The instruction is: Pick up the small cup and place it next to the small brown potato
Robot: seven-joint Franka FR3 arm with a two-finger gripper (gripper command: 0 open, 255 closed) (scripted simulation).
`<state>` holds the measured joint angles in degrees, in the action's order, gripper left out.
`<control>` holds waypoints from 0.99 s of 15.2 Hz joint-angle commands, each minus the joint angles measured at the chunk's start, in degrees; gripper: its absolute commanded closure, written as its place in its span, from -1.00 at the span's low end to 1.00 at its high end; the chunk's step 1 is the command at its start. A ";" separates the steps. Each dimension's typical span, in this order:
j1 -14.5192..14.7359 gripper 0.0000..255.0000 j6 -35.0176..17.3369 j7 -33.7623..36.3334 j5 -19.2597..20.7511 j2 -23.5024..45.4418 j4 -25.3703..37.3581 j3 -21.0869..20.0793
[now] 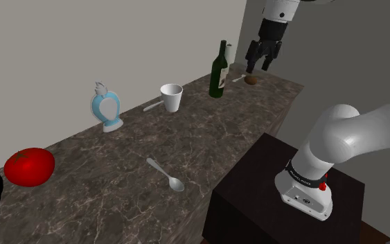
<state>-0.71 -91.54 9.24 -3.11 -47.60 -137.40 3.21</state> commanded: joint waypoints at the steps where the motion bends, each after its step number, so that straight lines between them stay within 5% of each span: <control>1: 0.00 -1.00 0.00 0.00 0.00 0.00 0.00 0.00; 15: 2.21 -1.00 -21.17 -2.18 -4.27 28.88 8.22 1.28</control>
<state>1.22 -110.69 7.22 -6.85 -21.74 -130.28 4.49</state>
